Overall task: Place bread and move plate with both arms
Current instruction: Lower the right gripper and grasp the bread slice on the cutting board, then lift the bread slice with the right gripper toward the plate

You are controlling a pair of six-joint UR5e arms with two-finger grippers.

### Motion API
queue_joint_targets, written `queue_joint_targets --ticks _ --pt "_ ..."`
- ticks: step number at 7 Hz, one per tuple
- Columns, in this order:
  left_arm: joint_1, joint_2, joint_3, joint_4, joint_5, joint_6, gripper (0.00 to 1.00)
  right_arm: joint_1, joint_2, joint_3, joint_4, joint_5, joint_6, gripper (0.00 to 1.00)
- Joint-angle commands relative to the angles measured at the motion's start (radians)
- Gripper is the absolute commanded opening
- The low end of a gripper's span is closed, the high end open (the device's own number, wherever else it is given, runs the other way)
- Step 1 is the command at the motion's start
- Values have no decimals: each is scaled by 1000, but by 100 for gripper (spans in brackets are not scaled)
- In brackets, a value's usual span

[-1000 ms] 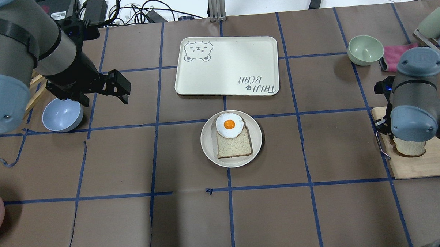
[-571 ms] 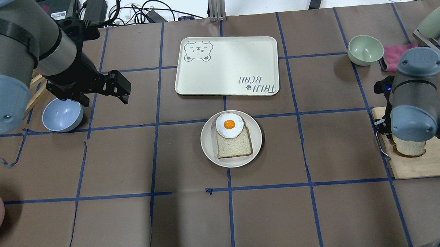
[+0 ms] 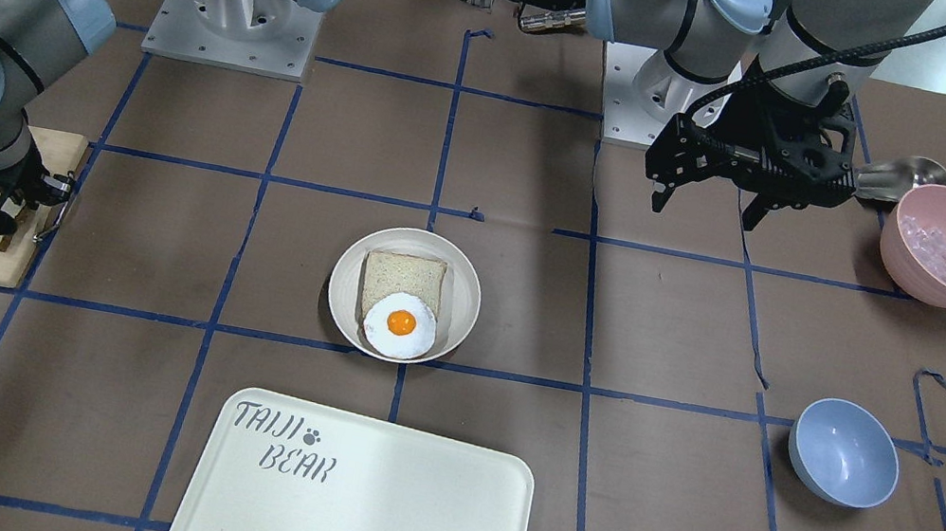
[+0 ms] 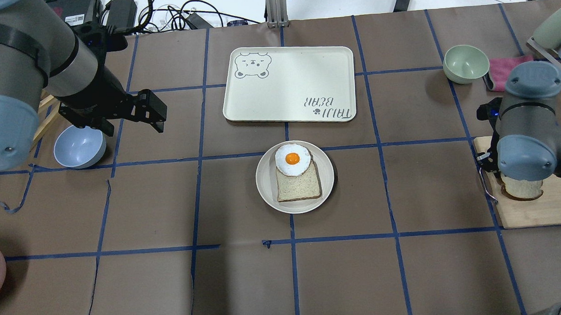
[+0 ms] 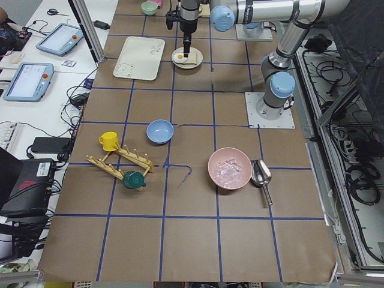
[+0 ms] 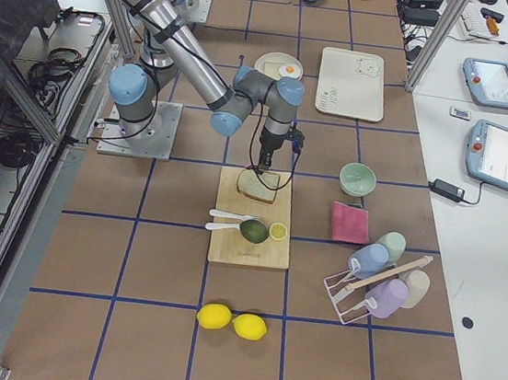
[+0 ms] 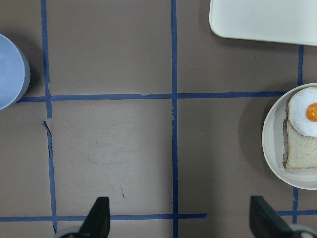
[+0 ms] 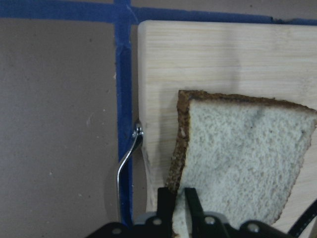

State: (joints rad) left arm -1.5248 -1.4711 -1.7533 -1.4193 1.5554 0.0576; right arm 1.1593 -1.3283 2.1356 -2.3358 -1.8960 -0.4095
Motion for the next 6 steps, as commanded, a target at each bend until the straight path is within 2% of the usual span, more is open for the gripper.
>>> queue_joint_targets --ticks 1,4,6 --pt "0 0 1 0 0 1 100 -1 3 1 10 -2 0 0" --pt "0 0 1 0 0 1 100 -3 -32 -32 39 5 0 0" --pt "0 0 0 0 0 1 100 12 -121 -182 332 24 38 0"
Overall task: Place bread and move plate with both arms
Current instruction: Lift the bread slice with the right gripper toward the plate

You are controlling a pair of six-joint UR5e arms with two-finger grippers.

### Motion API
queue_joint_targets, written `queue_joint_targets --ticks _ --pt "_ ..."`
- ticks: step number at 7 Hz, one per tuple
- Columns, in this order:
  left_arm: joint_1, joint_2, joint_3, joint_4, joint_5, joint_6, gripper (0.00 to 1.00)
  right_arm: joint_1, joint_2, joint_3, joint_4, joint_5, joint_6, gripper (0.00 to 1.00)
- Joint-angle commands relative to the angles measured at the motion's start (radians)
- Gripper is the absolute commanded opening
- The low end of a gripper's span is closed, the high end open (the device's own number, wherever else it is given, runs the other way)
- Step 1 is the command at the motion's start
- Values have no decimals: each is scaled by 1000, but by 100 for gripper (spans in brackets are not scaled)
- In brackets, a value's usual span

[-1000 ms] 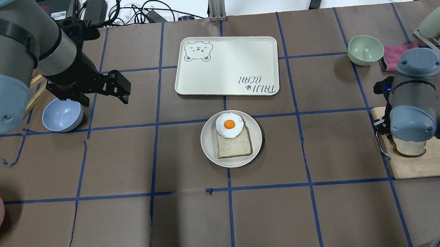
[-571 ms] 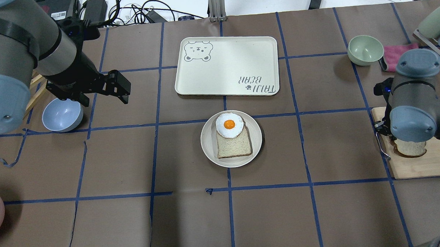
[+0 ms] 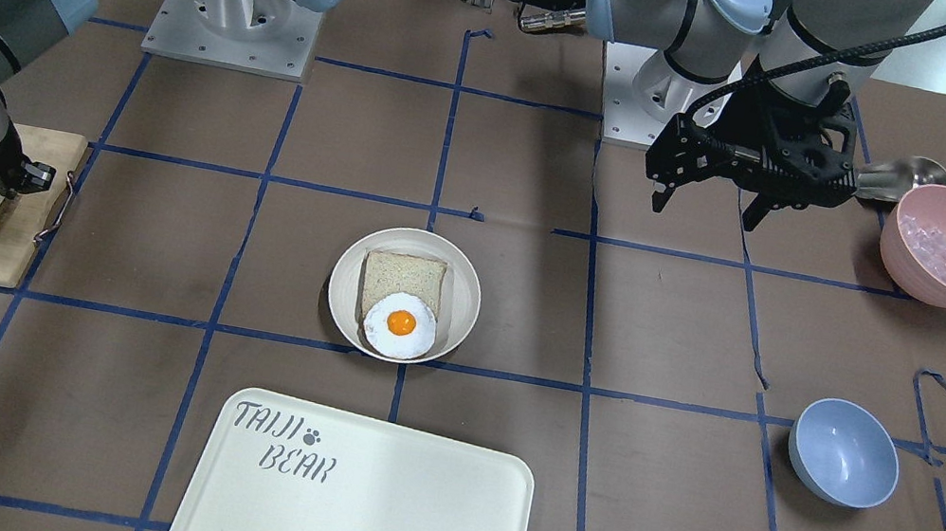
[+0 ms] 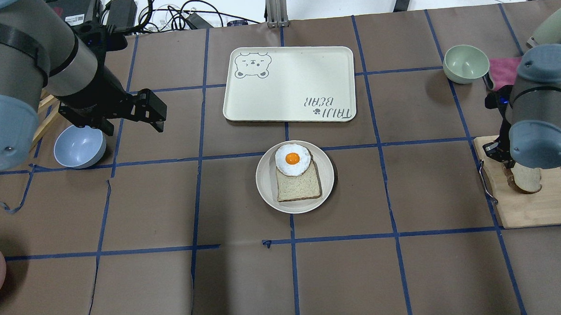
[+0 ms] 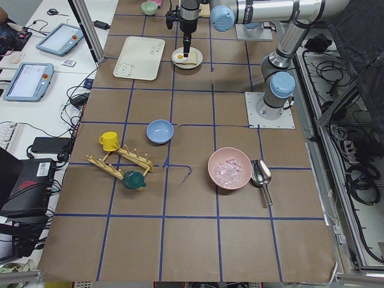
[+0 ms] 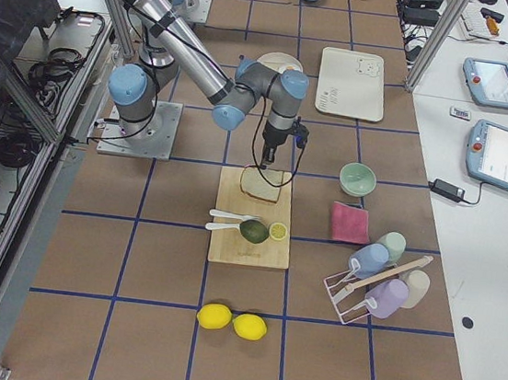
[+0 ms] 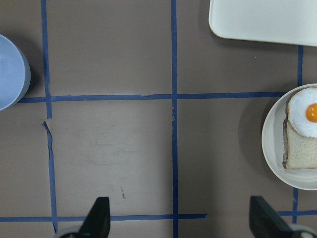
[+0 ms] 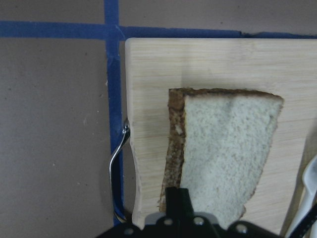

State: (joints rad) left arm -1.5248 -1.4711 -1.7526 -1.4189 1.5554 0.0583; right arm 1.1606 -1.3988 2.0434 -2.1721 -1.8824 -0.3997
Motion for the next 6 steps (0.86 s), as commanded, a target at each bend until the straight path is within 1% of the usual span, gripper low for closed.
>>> queue_joint_targets --ticks 1,2,3,4,5,6 --pt "0 0 -1 0 0 0 100 28 -57 -171 293 47 45 0" --pt "0 -2 1 0 0 0 100 57 -71 -245 399 77 45 0" --pt "0 0 1 0 0 0 100 112 -104 -297 517 153 103 0" --pt "0 0 1 0 0 0 100 211 -133 -310 552 169 198 0" --pt "0 -2 1 0 0 0 100 349 -153 -311 551 221 316 0" --pt "0 0 1 0 0 0 100 484 -148 -313 514 253 514 0"
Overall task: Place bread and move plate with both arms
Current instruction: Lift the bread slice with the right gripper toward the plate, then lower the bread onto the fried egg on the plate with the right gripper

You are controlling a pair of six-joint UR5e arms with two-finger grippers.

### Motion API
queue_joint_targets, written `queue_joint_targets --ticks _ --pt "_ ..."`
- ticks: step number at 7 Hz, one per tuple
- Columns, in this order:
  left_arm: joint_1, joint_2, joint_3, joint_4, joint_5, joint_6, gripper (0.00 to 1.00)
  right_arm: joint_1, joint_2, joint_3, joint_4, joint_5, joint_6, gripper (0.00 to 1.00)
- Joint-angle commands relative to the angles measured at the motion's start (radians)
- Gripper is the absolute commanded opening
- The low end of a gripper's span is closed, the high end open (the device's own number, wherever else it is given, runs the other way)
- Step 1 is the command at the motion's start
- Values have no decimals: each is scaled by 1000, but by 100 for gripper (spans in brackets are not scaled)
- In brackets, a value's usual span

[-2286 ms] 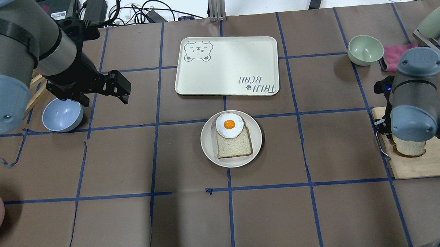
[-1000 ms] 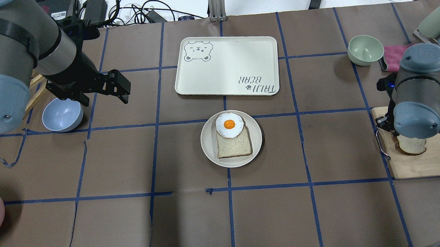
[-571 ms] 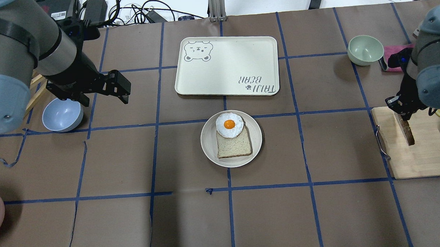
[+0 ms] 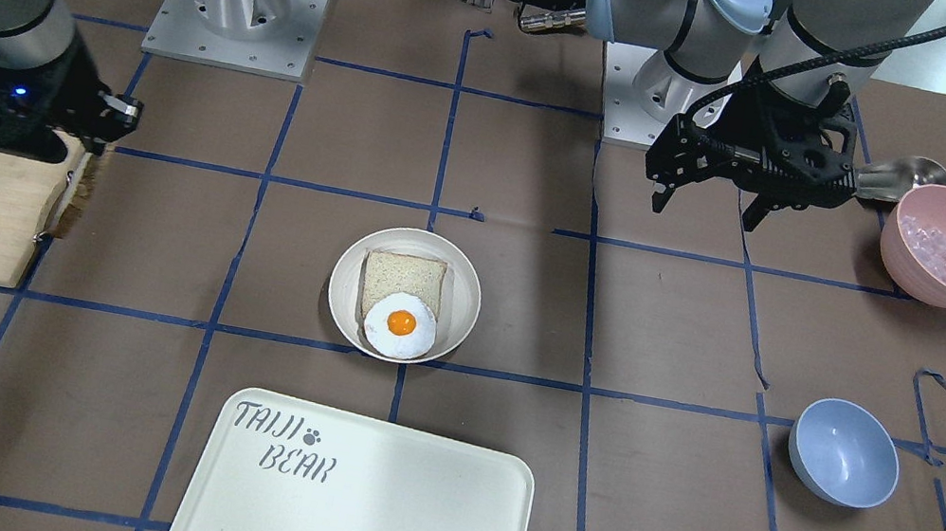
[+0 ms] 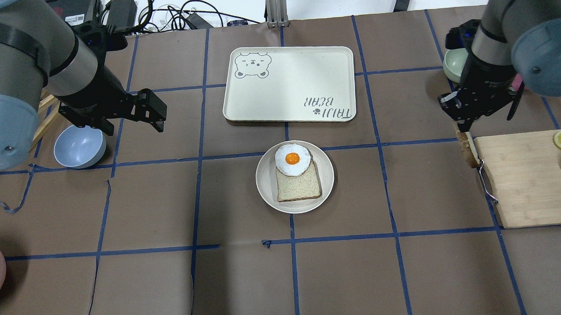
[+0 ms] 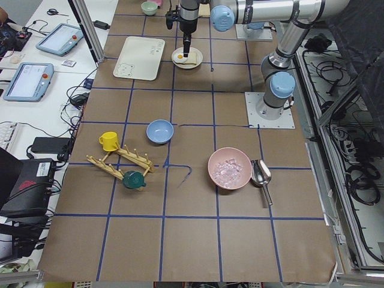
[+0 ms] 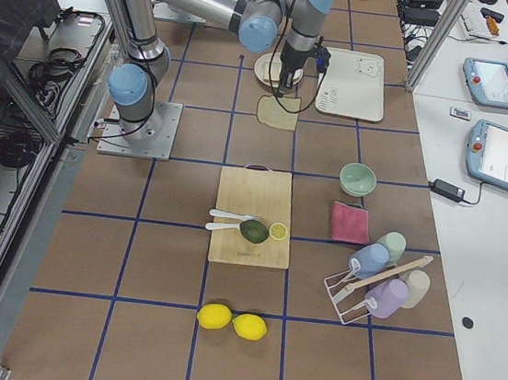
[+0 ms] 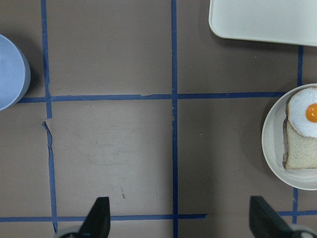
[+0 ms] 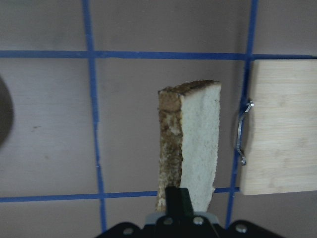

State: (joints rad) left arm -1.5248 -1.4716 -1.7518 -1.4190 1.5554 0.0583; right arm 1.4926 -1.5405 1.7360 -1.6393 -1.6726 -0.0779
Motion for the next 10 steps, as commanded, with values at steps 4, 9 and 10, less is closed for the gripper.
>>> queue_joint_targets --ticks 4,9,10 --pt "2 1 -1 0 0 0 100 500 138 0 -289 34 457 0" --pt "2 -1 0 2 0 0 100 549 213 34 -450 -16 447 0" --pt "2 -1 0 2 0 0 100 549 235 40 -450 -27 449 0"
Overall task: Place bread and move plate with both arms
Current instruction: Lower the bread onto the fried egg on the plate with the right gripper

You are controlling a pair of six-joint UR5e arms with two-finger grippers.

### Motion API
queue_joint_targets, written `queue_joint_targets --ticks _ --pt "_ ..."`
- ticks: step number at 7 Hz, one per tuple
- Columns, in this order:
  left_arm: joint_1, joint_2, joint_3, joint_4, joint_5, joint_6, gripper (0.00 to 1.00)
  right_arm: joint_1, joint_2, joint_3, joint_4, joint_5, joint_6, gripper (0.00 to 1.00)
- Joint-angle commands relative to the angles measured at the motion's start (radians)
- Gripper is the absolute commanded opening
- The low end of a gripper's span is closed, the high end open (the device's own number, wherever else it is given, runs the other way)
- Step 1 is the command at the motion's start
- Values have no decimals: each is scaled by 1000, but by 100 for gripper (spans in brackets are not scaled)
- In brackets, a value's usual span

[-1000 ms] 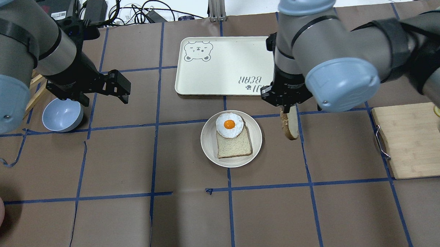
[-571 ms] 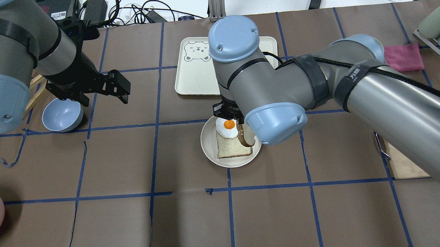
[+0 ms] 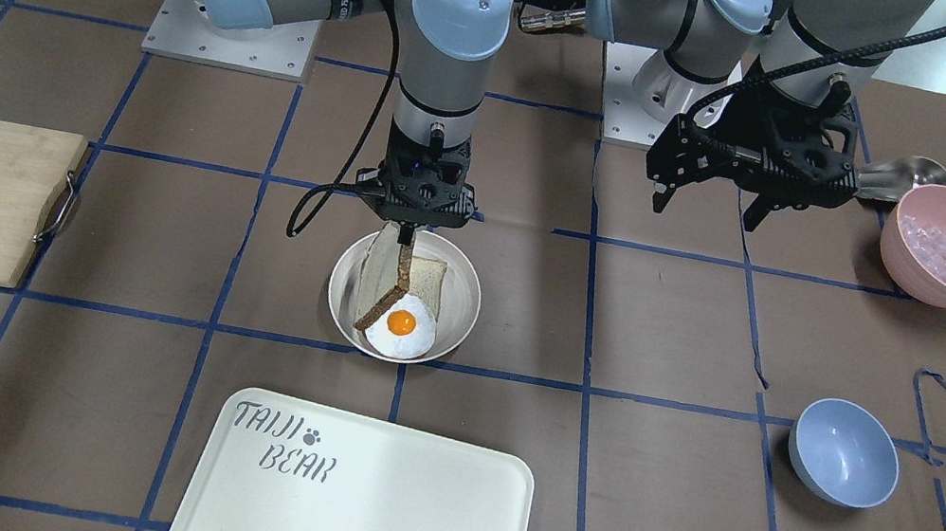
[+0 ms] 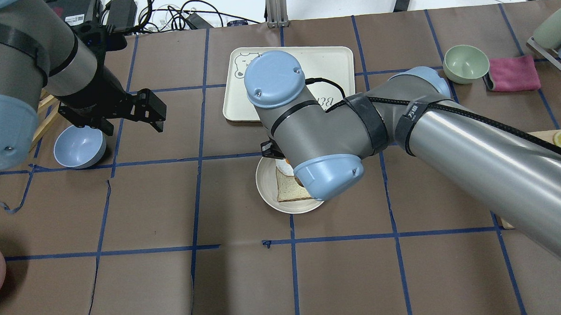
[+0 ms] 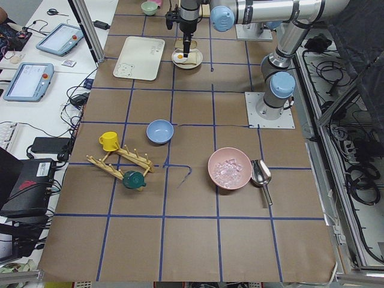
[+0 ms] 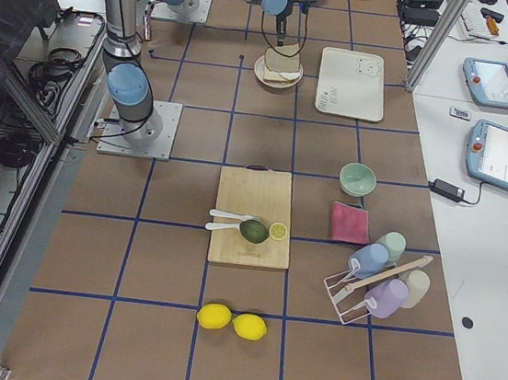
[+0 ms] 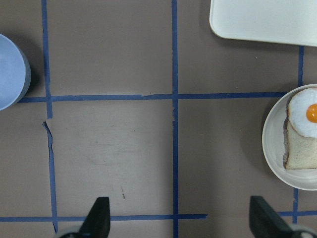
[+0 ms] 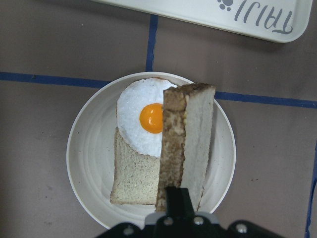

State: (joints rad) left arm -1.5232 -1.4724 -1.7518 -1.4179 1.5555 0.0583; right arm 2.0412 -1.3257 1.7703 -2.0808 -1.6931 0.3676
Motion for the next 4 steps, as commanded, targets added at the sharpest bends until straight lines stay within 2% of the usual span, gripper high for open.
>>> queue_joint_targets --ticks 1,2,3,4 --pt "0 0 -2 1 0 0 100 1 28 23 -74 -2 5 0" --pt "0 0 -2 -1 0 0 100 1 28 44 -91 0 7 0" --pt "0 0 -2 0 0 0 100 1 28 51 -94 7 17 22" --pt "0 0 -2 1 -2 0 100 1 28 52 -110 10 54 66"
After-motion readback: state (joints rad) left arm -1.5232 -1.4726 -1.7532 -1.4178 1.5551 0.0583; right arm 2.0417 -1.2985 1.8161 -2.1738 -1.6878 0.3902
